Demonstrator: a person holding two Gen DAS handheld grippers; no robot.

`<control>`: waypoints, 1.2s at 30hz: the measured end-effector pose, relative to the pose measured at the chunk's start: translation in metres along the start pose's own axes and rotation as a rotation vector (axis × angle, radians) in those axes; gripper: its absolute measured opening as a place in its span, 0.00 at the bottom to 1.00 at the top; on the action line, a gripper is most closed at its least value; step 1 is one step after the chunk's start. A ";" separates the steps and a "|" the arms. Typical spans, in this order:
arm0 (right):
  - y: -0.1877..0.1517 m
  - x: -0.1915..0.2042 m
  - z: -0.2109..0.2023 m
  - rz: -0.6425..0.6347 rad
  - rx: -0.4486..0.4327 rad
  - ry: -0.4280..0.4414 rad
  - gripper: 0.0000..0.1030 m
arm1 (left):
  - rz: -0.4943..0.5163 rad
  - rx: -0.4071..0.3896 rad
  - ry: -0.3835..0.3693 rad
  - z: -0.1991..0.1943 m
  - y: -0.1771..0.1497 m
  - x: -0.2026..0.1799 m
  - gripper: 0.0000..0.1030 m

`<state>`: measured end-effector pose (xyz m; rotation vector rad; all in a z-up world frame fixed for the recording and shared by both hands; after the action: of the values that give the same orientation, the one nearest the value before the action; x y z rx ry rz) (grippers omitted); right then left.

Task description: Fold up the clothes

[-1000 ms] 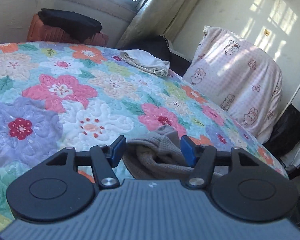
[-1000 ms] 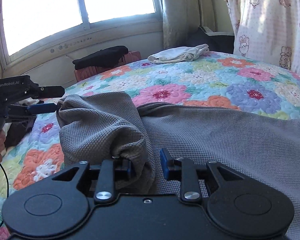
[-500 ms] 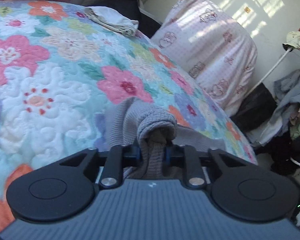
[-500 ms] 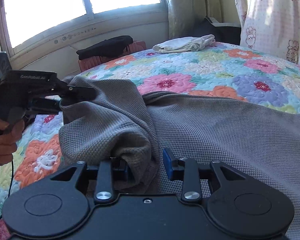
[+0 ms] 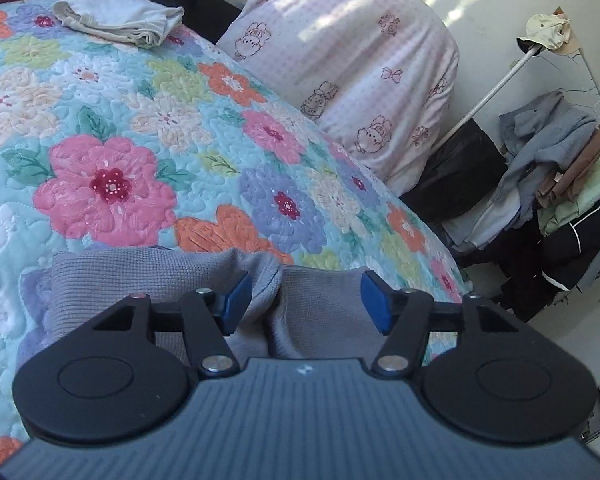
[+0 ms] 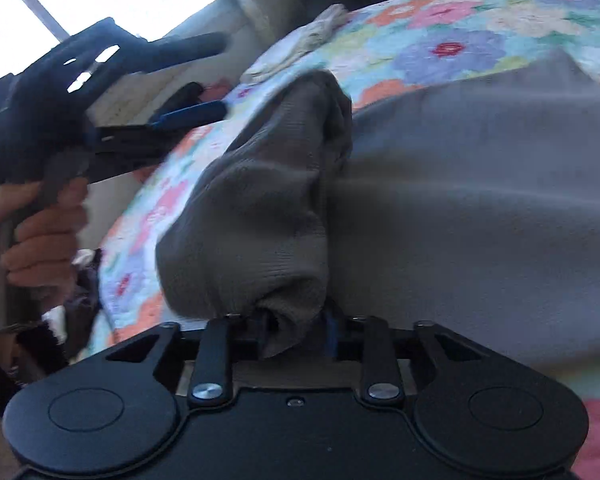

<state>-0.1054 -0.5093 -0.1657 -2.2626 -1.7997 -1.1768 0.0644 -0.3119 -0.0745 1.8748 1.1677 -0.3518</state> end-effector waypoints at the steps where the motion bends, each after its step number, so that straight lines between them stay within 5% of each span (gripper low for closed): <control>1: -0.003 -0.004 -0.003 0.017 -0.006 -0.005 0.39 | 0.009 -0.010 0.017 -0.008 -0.006 0.003 0.62; 4: -0.005 -0.013 -0.015 0.060 -0.014 0.030 0.43 | 0.032 -0.034 0.103 -0.030 -0.025 0.017 0.66; 9: 0.001 -0.003 -0.043 0.017 -0.091 0.012 0.53 | 0.029 0.079 0.289 -0.032 -0.057 0.039 0.66; 10: 0.005 0.002 -0.045 -0.005 -0.103 -0.002 0.62 | 0.024 0.097 0.304 -0.030 -0.062 0.042 0.66; 13: 0.016 0.019 -0.039 -0.083 -0.112 -0.092 0.76 | 0.005 0.129 0.330 -0.026 -0.074 0.050 0.66; 24: 0.010 0.098 0.025 -0.559 -0.028 -0.580 0.84 | -0.025 0.129 0.331 -0.028 -0.088 0.064 0.66; 27: 0.014 0.091 0.037 -0.590 -0.033 -0.689 0.69 | -0.021 0.144 0.344 -0.026 -0.092 0.067 0.66; 28: 0.018 0.083 0.029 -0.509 -0.037 -0.640 0.20 | -0.018 0.143 0.349 -0.026 -0.093 0.067 0.66; 29: 0.021 0.075 0.021 -0.428 -0.040 -0.591 0.08 | -0.014 0.142 0.355 -0.027 -0.093 0.068 0.66; 33: 0.029 0.021 -0.027 -0.020 -0.090 -0.320 0.07 | -0.016 0.159 0.387 -0.030 -0.091 0.074 0.67; 36: 0.025 -0.023 -0.044 0.175 -0.081 -0.276 0.08 | -0.021 0.160 0.381 -0.029 -0.092 0.075 0.69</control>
<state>-0.1085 -0.5560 -0.1365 -2.6802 -1.6118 -0.9650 0.0215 -0.2285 -0.1527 2.1328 1.4463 -0.1016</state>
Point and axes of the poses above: each gripper's, at about its wrist camera, not at the fingertips, and z roughly the way its jaws point, x to its left, y to its top, the point moved 1 cm from there along z, roughly the way its jaws point, and after that the axes turned 13 degrees about x, right-handed, at the moved point
